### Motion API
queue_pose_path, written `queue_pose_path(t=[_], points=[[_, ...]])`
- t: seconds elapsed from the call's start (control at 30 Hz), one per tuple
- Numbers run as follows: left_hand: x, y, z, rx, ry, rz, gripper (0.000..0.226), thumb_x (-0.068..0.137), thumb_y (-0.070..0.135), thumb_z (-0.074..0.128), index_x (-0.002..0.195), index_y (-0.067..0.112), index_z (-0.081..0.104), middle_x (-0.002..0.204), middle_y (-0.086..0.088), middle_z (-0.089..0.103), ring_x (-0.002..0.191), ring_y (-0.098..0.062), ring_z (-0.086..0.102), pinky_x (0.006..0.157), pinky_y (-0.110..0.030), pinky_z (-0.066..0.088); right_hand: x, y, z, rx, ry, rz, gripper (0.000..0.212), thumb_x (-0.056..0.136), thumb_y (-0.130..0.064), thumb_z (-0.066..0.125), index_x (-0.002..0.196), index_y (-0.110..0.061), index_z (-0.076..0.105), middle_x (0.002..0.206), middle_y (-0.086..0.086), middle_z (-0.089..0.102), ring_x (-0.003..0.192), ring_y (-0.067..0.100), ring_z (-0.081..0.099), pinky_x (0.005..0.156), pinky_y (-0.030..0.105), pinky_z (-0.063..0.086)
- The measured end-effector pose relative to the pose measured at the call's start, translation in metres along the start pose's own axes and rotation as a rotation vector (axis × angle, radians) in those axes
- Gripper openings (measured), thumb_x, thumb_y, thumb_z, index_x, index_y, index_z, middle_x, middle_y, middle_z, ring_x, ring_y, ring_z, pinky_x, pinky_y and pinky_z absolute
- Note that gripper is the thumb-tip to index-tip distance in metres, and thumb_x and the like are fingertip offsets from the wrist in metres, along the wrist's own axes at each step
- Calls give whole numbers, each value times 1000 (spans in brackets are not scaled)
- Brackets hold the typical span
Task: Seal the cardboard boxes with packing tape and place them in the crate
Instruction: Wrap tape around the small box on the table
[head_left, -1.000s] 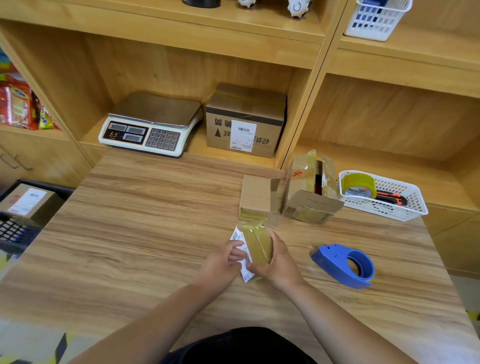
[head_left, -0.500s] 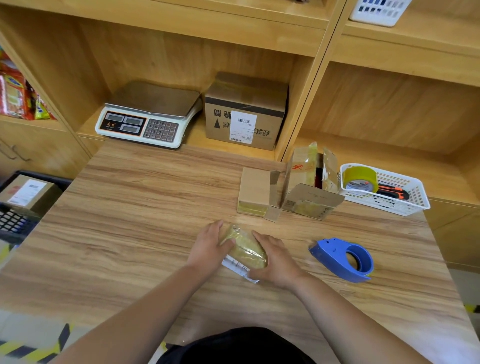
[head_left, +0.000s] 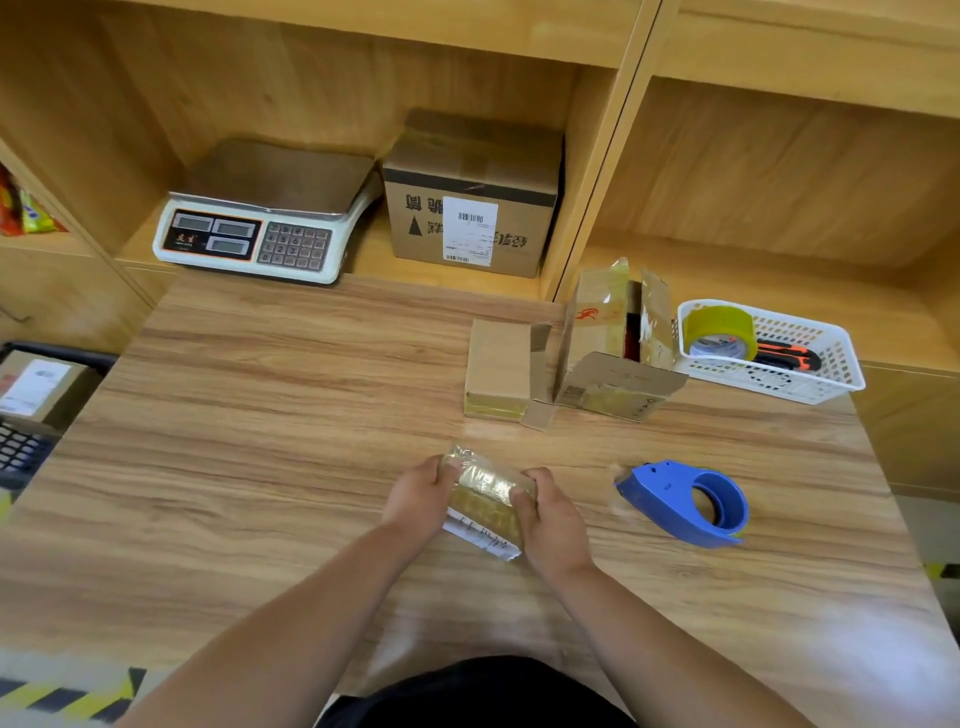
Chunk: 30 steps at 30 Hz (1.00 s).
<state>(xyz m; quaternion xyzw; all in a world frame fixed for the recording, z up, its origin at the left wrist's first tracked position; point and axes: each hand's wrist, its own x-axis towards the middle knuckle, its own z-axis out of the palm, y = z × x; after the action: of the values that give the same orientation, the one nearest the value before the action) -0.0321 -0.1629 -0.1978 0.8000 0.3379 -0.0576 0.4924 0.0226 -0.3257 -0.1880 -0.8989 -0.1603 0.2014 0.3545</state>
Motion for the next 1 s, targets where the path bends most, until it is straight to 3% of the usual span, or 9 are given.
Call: queue_pose_path(t=[0.13, 0.23, 0.37, 0.47, 0.63, 0.77, 0.87, 0.93, 1.0], points=[[0, -1, 3, 0, 61, 5, 42, 101, 42, 28, 110, 17, 61, 76, 4, 59, 71, -11, 54, 59, -25, 39, 2, 0, 2, 36, 43, 9, 24, 101, -32, 37, 116, -20, 52, 73, -9, 54, 71, 14, 53, 62, 26, 33], [4, 4, 2, -37, 81, -98, 44, 101, 43, 23, 100, 24, 63, 69, 4, 53, 60, -8, 47, 57, -24, 41, 5, -2, 1, 94, 33, 42, 28, 102, -35, 34, 112, -17, 53, 72, -4, 54, 69, 16, 52, 61, 30, 36], [10, 14, 0, 139, -19, -141, 54, 94, 61, 27, 74, 19, 55, 73, -1, 59, 67, -14, 54, 56, -26, 38, 12, -9, 0, 110, -34, 150, 29, 94, -47, 47, 108, -21, 44, 84, -5, 61, 82, 19, 60, 66, 29, 40], [10, 14, 3, 178, 7, -132, 49, 94, 59, 31, 70, 20, 49, 70, 2, 56, 64, -10, 51, 51, -25, 32, 13, -10, 4, 64, -4, 164, 25, 92, -47, 50, 99, -26, 39, 74, -14, 55, 75, 14, 57, 60, 28, 37], [6, 17, 4, 169, 73, -78, 57, 99, 50, 24, 63, 17, 53, 61, 0, 54, 59, -15, 52, 49, -26, 31, 19, -7, -2, 56, -40, 115, 20, 97, -40, 45, 93, -21, 40, 62, -9, 48, 62, 12, 48, 54, 30, 32], [4, 17, 6, 134, 84, -116, 59, 101, 47, 20, 86, 10, 63, 70, -2, 58, 68, -18, 55, 54, -27, 35, 21, -5, -4, 69, -45, 84, 21, 98, -40, 43, 89, -21, 42, 61, -7, 47, 60, 8, 46, 52, 27, 32], [4, 19, 2, 144, 11, -149, 56, 102, 41, 17, 108, 5, 60, 95, -16, 63, 77, -24, 56, 65, -29, 39, 20, -4, -5, 81, -54, 82, 21, 98, -40, 43, 88, -21, 42, 64, -6, 49, 62, 8, 47, 54, 26, 35], [4, 20, -4, 71, 0, -130, 48, 103, 39, 20, 119, 13, 56, 105, -15, 60, 76, -17, 55, 72, -28, 40, 20, -5, -6, 79, -63, 87, 21, 98, -41, 43, 91, -21, 42, 64, -7, 48, 62, 7, 47, 54, 25, 34], [3, 19, -7, -110, 4, -39, 43, 101, 41, 27, 132, 23, 51, 121, -10, 61, 97, -22, 60, 79, -28, 41, 20, -6, -6, 71, -69, 90, 22, 98, -42, 42, 95, -20, 42, 64, -6, 48, 62, 7, 46, 53, 25, 33]])
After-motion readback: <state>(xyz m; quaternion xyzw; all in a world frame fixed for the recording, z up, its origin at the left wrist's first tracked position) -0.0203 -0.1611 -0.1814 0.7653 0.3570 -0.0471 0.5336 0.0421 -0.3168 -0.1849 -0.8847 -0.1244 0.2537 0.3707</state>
